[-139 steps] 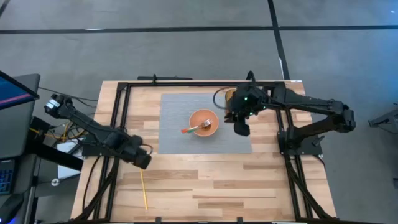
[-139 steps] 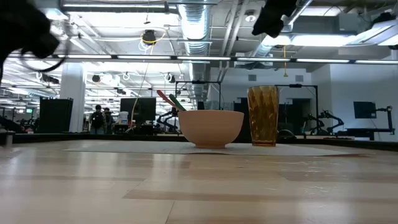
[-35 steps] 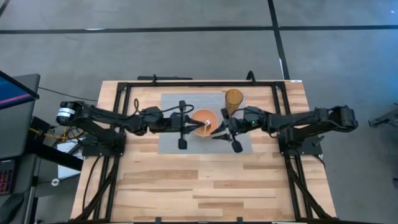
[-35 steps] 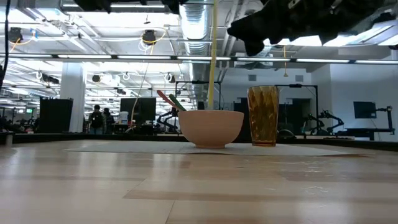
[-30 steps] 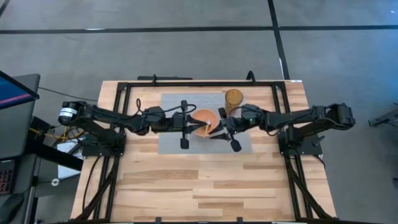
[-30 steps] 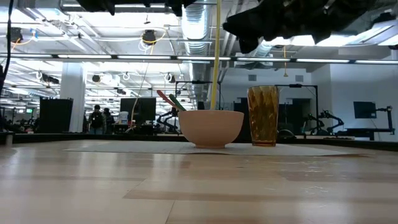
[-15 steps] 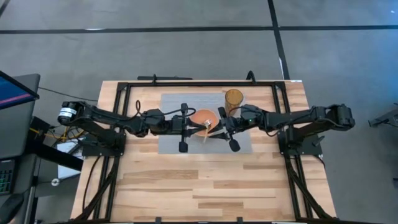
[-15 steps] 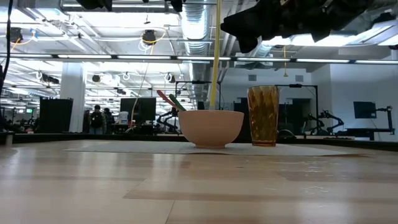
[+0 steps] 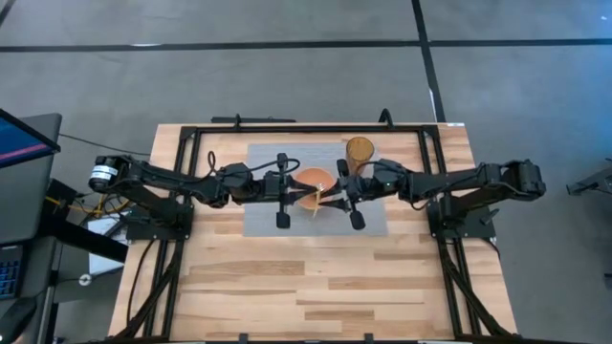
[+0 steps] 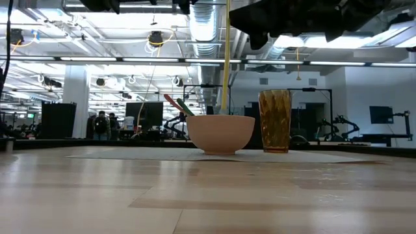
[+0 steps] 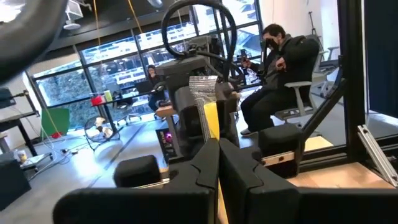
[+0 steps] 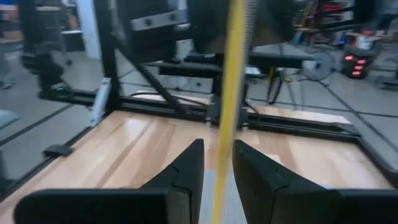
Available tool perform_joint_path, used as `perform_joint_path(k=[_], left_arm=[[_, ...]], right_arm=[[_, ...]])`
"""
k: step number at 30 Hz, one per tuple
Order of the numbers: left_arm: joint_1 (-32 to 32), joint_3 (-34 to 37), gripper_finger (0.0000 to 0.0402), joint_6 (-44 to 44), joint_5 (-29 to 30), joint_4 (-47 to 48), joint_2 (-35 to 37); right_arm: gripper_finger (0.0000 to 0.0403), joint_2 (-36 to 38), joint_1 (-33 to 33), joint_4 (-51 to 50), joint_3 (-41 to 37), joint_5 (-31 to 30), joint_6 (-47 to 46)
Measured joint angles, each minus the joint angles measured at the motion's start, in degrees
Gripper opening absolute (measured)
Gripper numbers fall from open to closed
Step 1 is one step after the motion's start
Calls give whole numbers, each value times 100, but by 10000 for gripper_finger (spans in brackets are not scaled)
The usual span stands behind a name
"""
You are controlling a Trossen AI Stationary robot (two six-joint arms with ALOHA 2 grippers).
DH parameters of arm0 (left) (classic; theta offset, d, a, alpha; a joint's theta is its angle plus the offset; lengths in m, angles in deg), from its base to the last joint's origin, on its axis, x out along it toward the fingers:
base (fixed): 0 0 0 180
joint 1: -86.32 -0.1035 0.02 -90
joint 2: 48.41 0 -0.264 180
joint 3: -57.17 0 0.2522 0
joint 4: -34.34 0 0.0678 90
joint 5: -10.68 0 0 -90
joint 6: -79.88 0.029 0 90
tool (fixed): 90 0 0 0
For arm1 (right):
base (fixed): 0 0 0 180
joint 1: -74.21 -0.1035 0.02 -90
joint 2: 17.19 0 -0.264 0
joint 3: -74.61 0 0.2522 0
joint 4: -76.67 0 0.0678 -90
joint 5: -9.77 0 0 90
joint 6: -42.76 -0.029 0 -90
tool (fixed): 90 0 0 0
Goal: Pick & Place Utensil
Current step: Put the yellow straw into the brown cup
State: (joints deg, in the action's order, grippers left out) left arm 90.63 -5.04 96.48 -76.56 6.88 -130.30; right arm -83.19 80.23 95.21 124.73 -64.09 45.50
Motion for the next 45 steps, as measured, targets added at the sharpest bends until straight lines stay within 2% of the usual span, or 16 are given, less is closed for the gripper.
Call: perform_joint_path(k=[4, 11, 20, 25, 39, 45], left_arm=[[-17, 0, 6, 11, -7, -2, 0], [-57, 0, 6, 9, -14, -1, 0], [-151, 0, 6, 9, -9, -13, 2], [-157, 0, 9, 7, -4, -2, 2], [-155, 0, 57, -13, 3, 5, 2], [-155, 0, 84, 12, 365, 2, 2]], right_arm=[[77, 0, 2, 55, 0, -274, 6], [63, 0, 0, 106, 0, -276, 21], [5, 0, 0, 354, 0, -383, 23], [16, 0, 0, 331, 0, -385, 23], [2, 0, 0, 329, 0, -416, 23], [3, 0, 0, 326, 0, -424, 23]])
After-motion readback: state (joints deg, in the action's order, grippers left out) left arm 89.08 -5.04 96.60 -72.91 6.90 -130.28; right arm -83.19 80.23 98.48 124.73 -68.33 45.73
